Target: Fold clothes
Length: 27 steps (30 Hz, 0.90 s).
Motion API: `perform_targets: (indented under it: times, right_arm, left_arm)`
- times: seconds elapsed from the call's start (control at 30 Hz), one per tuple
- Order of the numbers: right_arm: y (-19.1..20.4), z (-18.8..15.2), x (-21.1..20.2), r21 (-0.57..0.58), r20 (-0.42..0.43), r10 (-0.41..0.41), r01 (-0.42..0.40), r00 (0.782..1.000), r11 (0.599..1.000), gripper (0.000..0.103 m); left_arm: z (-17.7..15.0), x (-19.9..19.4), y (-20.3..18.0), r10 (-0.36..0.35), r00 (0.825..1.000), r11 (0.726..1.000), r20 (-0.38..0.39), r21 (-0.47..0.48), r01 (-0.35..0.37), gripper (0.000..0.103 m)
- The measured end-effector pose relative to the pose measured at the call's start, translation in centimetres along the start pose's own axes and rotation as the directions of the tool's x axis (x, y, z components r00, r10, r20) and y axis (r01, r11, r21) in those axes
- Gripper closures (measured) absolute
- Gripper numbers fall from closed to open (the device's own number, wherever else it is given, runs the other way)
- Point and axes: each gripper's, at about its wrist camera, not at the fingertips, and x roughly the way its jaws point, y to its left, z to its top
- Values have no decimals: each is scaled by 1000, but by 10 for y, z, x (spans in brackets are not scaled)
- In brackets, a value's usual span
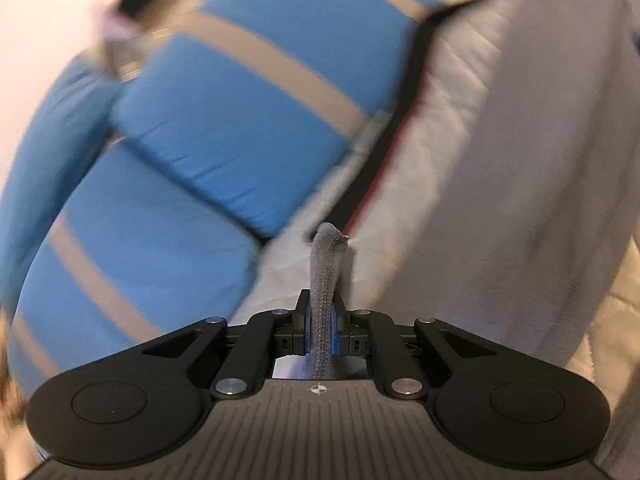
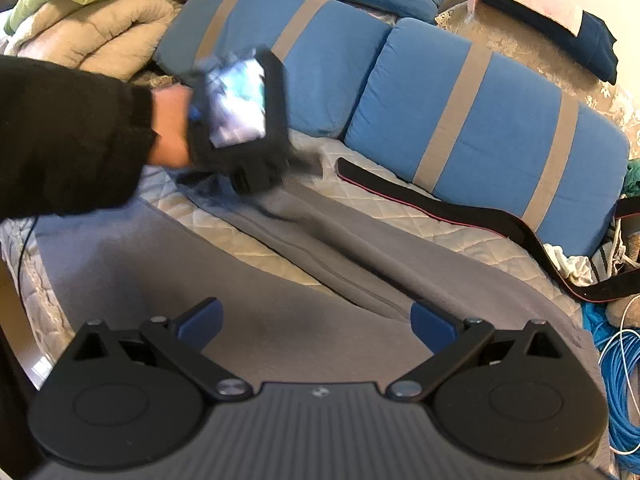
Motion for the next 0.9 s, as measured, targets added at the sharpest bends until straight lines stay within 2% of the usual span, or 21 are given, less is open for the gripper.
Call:
perform_targets:
  times: [0.07,0.13,0.2,0.27,0.33,0.37,0.43,0.47,0.5,0.53,0.6,0.67,0.77,0.83,0.9]
  right_arm:
    - [0,-1,2,1,-6,-12,12,1000,1000,0]
    - [-1,-1,4,2,-10,-22,22,1000,1000,0]
    - [0,-1,6,0,-14,-30,30,999,1000,0]
    - [2,-1,9,-3,-17,-38,38,999,999,0]
    - [4,0,11,-5,-22,-42,42,999,999,0]
    - [5,0,12,-6,-25,-43,43,999,999,0]
    - [7,1,15,-9,-30,-42,41,999,999,0]
    - [8,0,16,-13,-29,-40,40,999,999,0]
    - [9,0,18,-17,-30,-41,41,999,999,0]
    - [10,-1,20,-25,-32,-46,46,998,999,0]
    - [13,-2,26,-42,-43,-61,59,997,997,0]
    - [15,-5,33,-57,-63,-70,67,996,996,0]
    - [20,-8,39,-75,-78,-75,69,994,995,0]
    - [24,-9,42,-76,-79,-68,62,995,995,0]
    - [27,-8,45,-63,-88,-56,50,995,997,0]
  left_arm:
    - [-15,-15,27,55,998,994,11,-91,-54,95]
    - [-34,-29,52,101,995,978,0,-186,-99,95]
    - [-57,-40,76,123,992,949,-37,-289,-129,95]
    - [-84,-47,96,118,988,908,-103,-391,-149,95]
    - [-115,-52,107,139,977,873,-162,-447,-198,93]
    - [-128,-55,109,150,971,863,-187,-455,-221,92]
    - [-152,-58,114,160,949,840,-270,-467,-275,77]
    - [-164,-60,118,155,936,821,-315,-486,-299,60]
    - [-173,-66,122,146,932,801,-333,-513,-309,50]
    - [-182,-76,127,140,934,778,-330,-547,-309,46]
    - [-197,-94,136,137,935,730,-328,-605,-319,27]
    - [-208,-110,145,129,931,684,-341,-649,-332,24]
    - [-219,-131,156,113,934,638,-339,-696,-330,22]
    - [-222,-144,165,108,938,620,-328,-715,-322,22]
    - [-224,-152,171,98,946,616,-308,-728,-300,22]
